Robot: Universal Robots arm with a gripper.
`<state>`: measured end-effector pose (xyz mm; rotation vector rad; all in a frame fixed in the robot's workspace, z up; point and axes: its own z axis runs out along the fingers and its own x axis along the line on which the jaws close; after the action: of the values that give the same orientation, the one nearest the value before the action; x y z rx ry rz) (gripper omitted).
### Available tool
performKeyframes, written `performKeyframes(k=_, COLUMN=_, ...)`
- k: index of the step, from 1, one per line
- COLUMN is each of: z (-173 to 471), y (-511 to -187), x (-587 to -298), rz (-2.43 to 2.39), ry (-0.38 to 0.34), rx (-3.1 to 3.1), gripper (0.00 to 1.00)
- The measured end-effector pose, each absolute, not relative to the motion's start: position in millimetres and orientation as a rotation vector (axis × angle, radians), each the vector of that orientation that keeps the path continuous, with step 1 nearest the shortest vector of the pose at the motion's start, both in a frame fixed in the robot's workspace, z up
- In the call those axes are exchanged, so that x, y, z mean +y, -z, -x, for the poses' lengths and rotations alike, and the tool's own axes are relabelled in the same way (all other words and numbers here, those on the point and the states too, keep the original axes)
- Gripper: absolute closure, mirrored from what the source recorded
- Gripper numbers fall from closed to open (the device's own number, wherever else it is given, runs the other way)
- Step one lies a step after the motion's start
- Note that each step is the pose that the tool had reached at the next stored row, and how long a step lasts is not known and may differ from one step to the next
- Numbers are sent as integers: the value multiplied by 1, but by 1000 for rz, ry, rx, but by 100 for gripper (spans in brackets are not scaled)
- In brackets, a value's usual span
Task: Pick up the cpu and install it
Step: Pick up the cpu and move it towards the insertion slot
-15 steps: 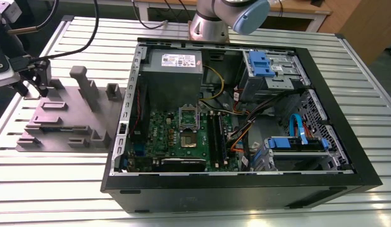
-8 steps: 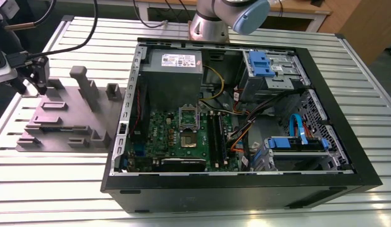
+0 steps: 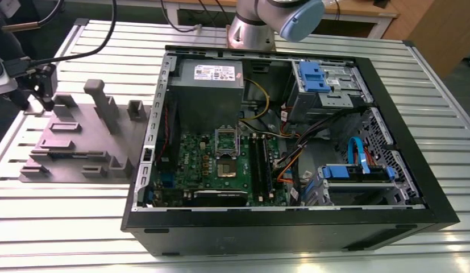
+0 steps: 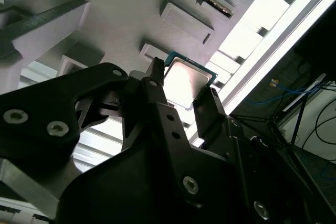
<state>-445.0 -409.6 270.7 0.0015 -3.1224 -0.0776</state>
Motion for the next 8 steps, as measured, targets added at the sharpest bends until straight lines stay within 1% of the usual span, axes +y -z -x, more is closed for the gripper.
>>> performKeyframes(k=8, z=445, y=-278, x=-410, rz=-2, ry=76, rx=-3123, gripper=53)
